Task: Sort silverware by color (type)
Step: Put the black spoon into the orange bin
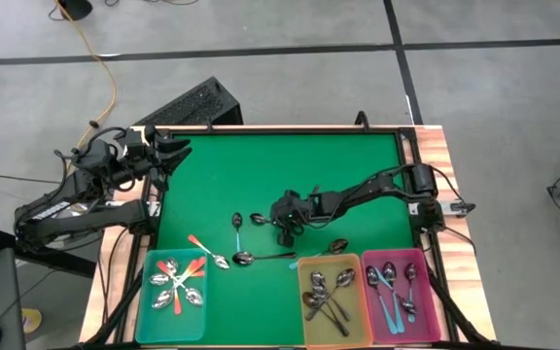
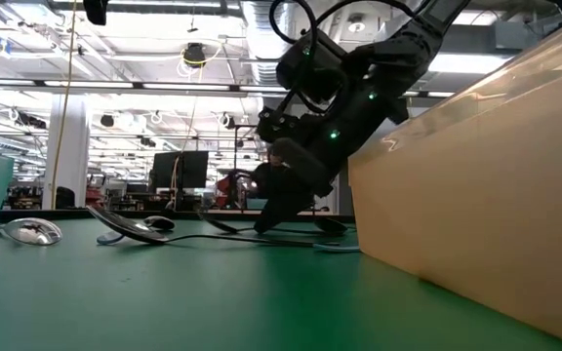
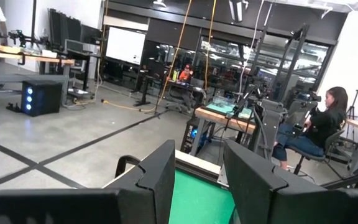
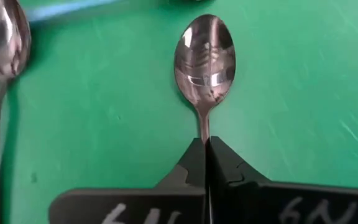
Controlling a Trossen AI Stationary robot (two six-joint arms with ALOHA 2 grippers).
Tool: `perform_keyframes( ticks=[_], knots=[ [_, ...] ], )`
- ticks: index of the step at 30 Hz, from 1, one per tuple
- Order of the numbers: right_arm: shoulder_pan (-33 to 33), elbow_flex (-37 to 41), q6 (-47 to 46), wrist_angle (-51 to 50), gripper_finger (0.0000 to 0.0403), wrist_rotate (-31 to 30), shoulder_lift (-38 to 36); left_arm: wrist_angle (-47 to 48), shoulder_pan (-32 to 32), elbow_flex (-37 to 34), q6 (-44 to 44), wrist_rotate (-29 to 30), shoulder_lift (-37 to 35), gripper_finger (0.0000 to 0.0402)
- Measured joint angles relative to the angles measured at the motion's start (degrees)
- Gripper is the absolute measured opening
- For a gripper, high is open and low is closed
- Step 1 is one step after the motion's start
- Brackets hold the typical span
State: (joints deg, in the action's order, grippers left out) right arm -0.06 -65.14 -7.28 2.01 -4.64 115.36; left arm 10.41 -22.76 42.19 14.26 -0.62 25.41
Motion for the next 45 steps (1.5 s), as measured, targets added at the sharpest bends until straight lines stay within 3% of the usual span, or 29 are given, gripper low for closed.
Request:
perform_keyframes(
  ticks=[9, 24, 45],
  knots=[
    [-3.04, 0.11, 1.72, -0.46, 0.0007, 0.16, -8.41, -1.17, 0.02, 0.00, 0.02, 1.30, 0.00, 0.0121],
    [-2.77, -0.05, 4.75, -0.29, 0.0007, -1.60, -21.21, -0.89, 0.02, 0.00, 1.40, 1.31, 0.00, 0.0121],
    [6.09, -0.16, -0.23, -8.27, 0.0006, -2.02, -25.93, -0.76, 0.02, 0.00, 1.39, 1.29, 0.00, 0.0121]
  ],
)
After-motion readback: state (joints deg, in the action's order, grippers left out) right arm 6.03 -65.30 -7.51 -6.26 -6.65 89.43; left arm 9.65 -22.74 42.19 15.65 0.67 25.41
